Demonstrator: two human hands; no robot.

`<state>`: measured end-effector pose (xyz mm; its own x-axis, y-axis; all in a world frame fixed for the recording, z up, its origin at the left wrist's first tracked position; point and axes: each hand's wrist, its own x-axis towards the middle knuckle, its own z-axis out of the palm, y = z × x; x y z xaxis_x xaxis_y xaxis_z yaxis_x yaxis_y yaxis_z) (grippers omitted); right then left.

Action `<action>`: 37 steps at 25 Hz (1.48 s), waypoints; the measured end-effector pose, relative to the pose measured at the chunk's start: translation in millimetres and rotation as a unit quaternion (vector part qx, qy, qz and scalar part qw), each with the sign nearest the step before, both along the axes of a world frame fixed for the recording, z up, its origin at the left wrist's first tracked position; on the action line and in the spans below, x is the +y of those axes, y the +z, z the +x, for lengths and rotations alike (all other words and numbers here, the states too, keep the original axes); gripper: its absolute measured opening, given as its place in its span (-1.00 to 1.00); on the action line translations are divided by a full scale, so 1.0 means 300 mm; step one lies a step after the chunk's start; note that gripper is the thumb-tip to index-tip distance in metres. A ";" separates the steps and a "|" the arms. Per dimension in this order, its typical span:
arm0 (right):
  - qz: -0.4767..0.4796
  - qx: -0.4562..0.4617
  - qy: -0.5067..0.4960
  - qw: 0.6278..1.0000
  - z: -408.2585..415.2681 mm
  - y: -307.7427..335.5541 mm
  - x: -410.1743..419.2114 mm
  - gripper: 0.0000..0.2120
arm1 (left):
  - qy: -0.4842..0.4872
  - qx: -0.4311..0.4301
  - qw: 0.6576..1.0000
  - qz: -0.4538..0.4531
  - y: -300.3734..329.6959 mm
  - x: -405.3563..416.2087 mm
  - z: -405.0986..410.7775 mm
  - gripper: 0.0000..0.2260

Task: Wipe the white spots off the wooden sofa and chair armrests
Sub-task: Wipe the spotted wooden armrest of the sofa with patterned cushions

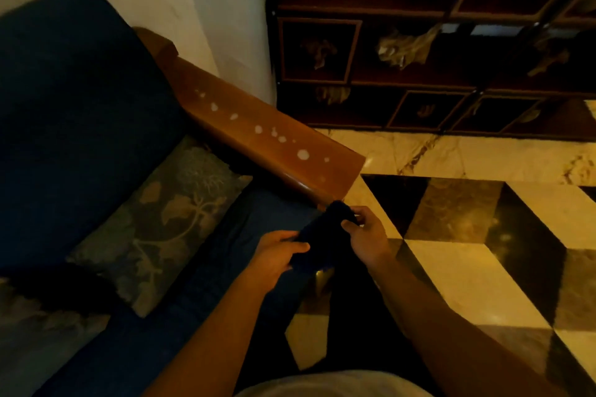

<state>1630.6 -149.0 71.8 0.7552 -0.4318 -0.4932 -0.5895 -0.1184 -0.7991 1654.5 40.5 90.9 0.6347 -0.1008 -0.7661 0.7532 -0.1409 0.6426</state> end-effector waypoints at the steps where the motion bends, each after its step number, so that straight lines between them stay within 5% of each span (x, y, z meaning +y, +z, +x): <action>1: -0.004 0.007 0.010 1.000 0.092 -0.029 -0.067 -0.88 | 0.020 -0.001 1.000 0.019 -0.031 -0.072 0.070 -0.71; 8: -0.027 0.013 0.134 0.991 0.536 -0.090 -0.319 -0.77 | 0.135 -0.082 0.978 0.138 -0.134 -0.349 0.352 -0.69; 12: -0.202 0.039 0.193 0.959 0.628 -0.201 -0.353 -0.56 | 0.130 -0.025 0.974 0.183 -0.280 -0.378 0.387 -0.78; 17: -0.393 -0.076 0.482 0.779 0.530 -0.350 -0.226 -0.36 | 0.196 0.023 0.964 0.179 -0.404 -0.394 0.358 -0.76; 21: -0.446 -0.134 0.587 0.662 0.538 -0.426 -0.198 -0.31 | 0.284 0.102 0.950 0.079 -0.427 -0.365 0.336 -0.92; 24: -0.435 -0.216 0.658 0.575 0.586 -0.456 -0.137 -0.26 | 0.337 0.146 0.929 -0.045 -0.455 -0.313 0.356 -0.69; 26: -0.438 -0.221 0.681 0.544 0.646 -0.471 -0.044 -0.16 | 0.429 0.161 0.885 -0.085 -0.460 -0.273 0.404 -0.60; 28: -0.465 -0.218 0.671 0.534 0.718 -0.493 0.084 -0.09 | 0.473 0.150 0.863 -0.094 -0.485 -0.232 0.463 -0.62; 34: -0.503 -0.218 0.633 0.547 0.806 -0.519 0.237 -0.09 | 0.484 0.110 0.868 -0.017 -0.500 -0.109 0.607 -0.57; 37: -0.447 -0.199 0.599 0.633 0.633 -0.485 0.003 -0.10 | 0.400 0.187 0.897 -0.033 -0.473 -0.144 0.590 -0.42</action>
<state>1820.7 -148.1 -73.6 0.7923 0.5976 -0.1228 0.5798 -0.8002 -0.1531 1831.5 -2.7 -51.0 0.2241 0.2197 -0.9495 0.7610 0.5692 0.3113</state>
